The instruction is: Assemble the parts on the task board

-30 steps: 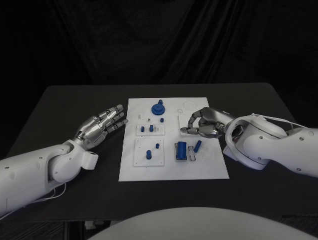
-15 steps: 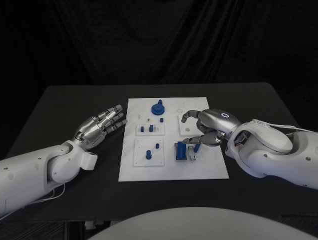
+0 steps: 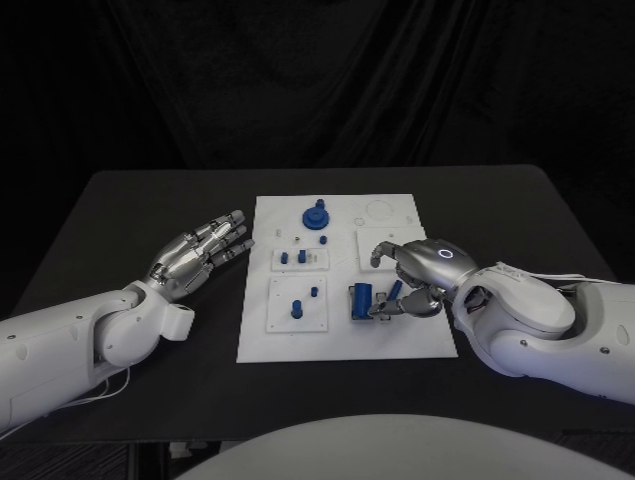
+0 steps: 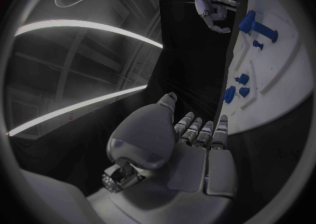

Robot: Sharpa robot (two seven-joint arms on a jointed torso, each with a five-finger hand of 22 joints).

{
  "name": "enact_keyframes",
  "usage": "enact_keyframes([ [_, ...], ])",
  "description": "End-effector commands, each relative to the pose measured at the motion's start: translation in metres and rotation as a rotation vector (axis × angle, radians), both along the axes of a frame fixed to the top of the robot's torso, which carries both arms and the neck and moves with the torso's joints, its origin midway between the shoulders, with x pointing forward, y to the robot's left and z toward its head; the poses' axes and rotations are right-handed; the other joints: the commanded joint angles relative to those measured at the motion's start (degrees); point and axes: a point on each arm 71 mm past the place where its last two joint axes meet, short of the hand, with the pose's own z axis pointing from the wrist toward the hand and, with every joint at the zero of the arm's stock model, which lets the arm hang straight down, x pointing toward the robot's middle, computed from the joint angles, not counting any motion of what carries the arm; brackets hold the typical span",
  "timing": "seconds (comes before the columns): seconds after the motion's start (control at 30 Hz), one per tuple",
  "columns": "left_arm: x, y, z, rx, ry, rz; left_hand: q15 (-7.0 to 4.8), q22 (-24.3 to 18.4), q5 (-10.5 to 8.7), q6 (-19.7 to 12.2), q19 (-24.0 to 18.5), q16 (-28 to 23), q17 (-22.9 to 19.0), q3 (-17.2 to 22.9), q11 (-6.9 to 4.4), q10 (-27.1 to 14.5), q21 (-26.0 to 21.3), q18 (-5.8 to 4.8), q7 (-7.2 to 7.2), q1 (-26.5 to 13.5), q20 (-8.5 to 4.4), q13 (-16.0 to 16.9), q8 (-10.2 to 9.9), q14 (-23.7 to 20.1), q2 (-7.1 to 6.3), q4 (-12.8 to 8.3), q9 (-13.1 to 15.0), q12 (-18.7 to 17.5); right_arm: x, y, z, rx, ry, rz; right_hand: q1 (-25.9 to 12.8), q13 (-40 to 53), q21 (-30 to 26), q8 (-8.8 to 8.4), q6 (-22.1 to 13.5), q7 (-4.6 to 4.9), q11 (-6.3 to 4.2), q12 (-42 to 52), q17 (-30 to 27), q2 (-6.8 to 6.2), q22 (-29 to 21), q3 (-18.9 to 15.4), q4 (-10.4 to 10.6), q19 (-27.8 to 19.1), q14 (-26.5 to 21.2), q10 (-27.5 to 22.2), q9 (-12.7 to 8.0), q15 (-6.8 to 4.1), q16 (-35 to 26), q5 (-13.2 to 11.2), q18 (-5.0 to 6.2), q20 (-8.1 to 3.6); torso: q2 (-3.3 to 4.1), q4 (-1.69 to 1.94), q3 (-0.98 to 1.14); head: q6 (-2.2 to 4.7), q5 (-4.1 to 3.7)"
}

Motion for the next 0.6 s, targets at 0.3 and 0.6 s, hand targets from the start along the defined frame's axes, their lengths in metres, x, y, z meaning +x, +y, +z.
enact_keyframes([
  [0.3,-0.001,0.000,0.001,-0.024,-0.007,-0.002,0.28,-0.1,0.23,0.2,0.1,0.2,0.1,0.3,0.09,0.2,0.3,0.95,0.69,-0.2,0.36,0.1,0.3,0.0,-0.22,0.0,0.1,0.4,-0.004,0.002,-0.013,-0.059,-0.009,-0.038,-2.5,15.1,-0.3,3.33,-1.1,0.28,0.59,0.1,4.2,-0.68,10.1,-0.9,0.0,-0.1,2.7,5.9,0.3,0.63,-0.4,0.2,0.22,0.33,-0.03,0.13,-0.04,-0.01,-0.14],
  [0.6,-0.002,0.001,0.001,-0.023,-0.003,-0.005,0.28,-0.1,0.23,0.1,0.1,0.2,0.1,0.4,0.16,0.2,0.3,0.96,0.69,-0.2,0.37,0.1,0.3,0.0,-0.23,0.0,0.1,0.4,-0.006,0.008,-0.019,-0.058,-0.002,-0.031,-2.4,15.1,-0.8,4.25,-1.5,0.31,0.64,0.1,3.9,-0.60,10.0,-0.9,0.0,-0.3,2.6,5.9,0.4,0.68,-0.7,0.7,0.31,0.38,-0.08,-0.01,-0.03,-0.01,0.03],
])
